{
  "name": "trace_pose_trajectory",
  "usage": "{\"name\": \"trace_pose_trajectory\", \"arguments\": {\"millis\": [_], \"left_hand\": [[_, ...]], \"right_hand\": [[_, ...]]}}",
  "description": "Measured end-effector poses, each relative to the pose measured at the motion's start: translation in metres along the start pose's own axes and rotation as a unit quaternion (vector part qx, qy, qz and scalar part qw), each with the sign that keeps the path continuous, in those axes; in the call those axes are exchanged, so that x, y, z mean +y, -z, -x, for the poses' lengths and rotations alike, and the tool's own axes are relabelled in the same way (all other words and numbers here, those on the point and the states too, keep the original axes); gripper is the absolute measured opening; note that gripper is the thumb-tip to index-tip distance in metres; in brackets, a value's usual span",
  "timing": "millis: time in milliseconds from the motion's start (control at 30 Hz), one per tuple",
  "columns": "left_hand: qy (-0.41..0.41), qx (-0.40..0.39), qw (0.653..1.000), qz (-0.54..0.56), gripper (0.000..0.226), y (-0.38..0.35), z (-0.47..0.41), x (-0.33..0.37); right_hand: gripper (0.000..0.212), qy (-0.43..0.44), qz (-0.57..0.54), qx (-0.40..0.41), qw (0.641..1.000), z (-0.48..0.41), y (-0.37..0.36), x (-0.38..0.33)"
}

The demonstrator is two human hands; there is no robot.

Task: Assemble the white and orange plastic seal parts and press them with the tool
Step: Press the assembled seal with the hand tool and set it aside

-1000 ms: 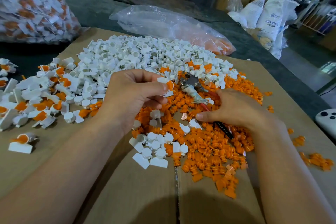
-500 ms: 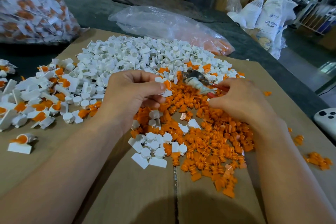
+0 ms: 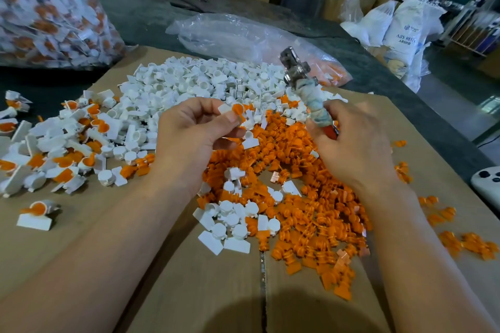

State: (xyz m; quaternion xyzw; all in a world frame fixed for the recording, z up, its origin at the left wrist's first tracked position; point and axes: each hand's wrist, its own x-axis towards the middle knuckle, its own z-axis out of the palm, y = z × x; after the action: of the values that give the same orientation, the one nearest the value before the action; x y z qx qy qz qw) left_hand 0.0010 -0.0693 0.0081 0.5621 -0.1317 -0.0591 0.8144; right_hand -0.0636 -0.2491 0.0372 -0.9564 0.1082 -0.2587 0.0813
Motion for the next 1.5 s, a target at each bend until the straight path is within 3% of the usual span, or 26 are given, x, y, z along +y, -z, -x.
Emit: {"name": "trace_pose_trajectory", "arguments": {"millis": [167,333,633,933,1167,1500], "left_hand": [[-0.042,0.013,0.999,-0.007,0.016,0.000,0.000,-0.001],[-0.070,0.028,0.997,0.011,0.009,-0.002,0.001,0.000],[-0.097,0.038,0.994,0.022,0.018,-0.001,-0.001,0.000],[-0.099,0.022,0.995,0.018,0.016,-0.001,0.000,0.000],[-0.098,0.016,0.995,0.024,0.014,-0.001,0.000,0.000],[-0.105,0.014,0.994,0.022,0.007,0.000,0.000,-0.001]], "right_hand": [[0.025,0.039,-0.037,-0.024,0.998,0.006,-0.007,-0.010],[0.040,0.067,-0.048,-0.088,0.993,0.010,-0.014,-0.017],[0.048,0.087,-0.064,-0.119,0.987,0.014,-0.017,-0.022],[0.039,0.089,-0.058,-0.119,0.987,0.014,-0.017,-0.021],[0.027,0.121,-0.016,-0.075,0.990,0.014,-0.011,-0.021],[0.018,0.103,-0.086,-0.128,0.983,0.015,-0.012,-0.022]]}}
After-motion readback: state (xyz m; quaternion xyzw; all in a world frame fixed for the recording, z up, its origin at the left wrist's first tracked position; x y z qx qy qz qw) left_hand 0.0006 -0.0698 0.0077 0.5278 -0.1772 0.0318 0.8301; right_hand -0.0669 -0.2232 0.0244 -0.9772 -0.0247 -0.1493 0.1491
